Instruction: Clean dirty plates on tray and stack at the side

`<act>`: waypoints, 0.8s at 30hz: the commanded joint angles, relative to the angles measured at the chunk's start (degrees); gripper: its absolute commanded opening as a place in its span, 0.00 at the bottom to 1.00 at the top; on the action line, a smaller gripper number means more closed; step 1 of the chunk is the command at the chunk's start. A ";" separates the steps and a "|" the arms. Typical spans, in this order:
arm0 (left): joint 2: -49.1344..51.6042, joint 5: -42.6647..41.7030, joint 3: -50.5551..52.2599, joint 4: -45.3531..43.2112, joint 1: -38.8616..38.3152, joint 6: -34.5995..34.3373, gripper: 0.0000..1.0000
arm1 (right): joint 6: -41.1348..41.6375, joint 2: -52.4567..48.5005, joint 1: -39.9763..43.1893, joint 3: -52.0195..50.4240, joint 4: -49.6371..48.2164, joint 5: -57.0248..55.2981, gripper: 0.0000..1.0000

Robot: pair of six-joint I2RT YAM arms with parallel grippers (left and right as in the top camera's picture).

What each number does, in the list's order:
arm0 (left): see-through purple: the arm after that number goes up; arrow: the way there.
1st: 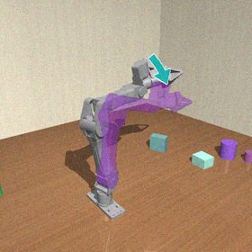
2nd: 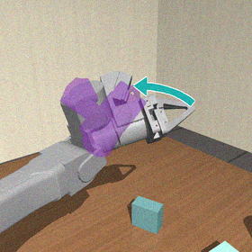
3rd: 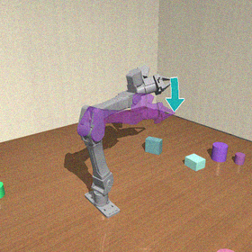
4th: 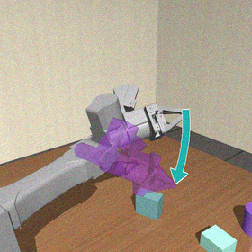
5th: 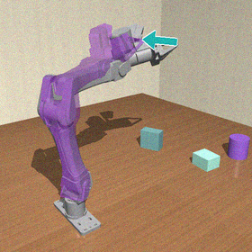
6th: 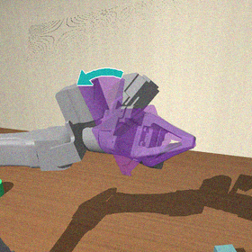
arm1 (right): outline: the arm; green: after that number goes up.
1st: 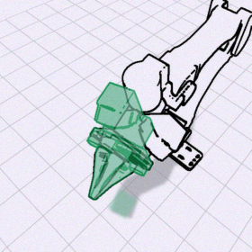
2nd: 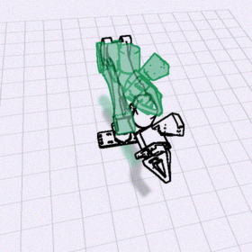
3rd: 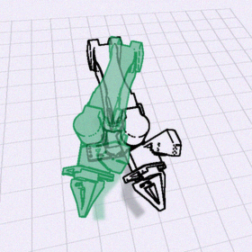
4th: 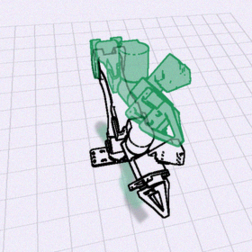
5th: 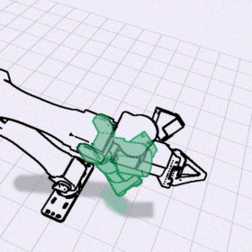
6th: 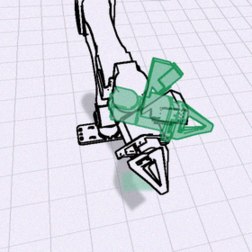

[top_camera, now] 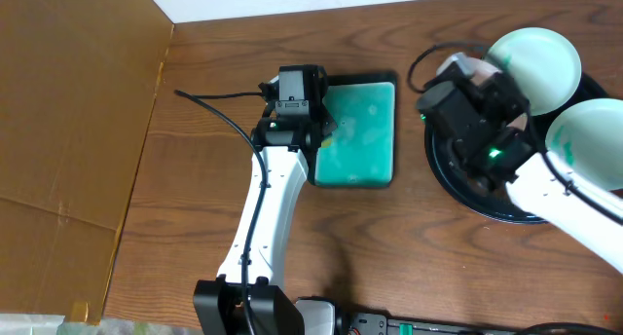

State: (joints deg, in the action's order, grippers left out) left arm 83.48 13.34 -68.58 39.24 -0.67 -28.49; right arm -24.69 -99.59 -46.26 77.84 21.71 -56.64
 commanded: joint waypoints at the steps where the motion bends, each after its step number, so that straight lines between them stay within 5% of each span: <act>1: 0.35 -0.92 0.11 0.44 0.17 -0.52 0.07 | -16.61 1.14 -1.88 0.90 -2.38 -5.33 0.01; 8: 1.62 -0.92 0.11 0.87 0.17 -0.52 0.07 | -25.35 1.11 -3.02 0.90 -9.88 -10.25 0.01; 13: 2.14 -0.92 0.11 0.85 0.17 -0.52 0.07 | -23.63 1.11 -2.91 0.90 -10.56 -9.44 0.01; 17: 2.14 -0.94 0.11 0.81 0.17 -0.55 0.07 | -13.05 1.11 -2.01 0.90 -7.52 -3.78 0.01; 24: 2.14 -7.89 0.11 0.35 0.15 -0.42 0.07 | 15.63 1.11 6.69 0.90 7.76 29.22 0.01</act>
State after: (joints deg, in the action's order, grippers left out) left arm 85.17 10.26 -68.58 39.99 -0.69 -28.51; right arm -26.37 -99.59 -44.31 78.06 27.24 -44.93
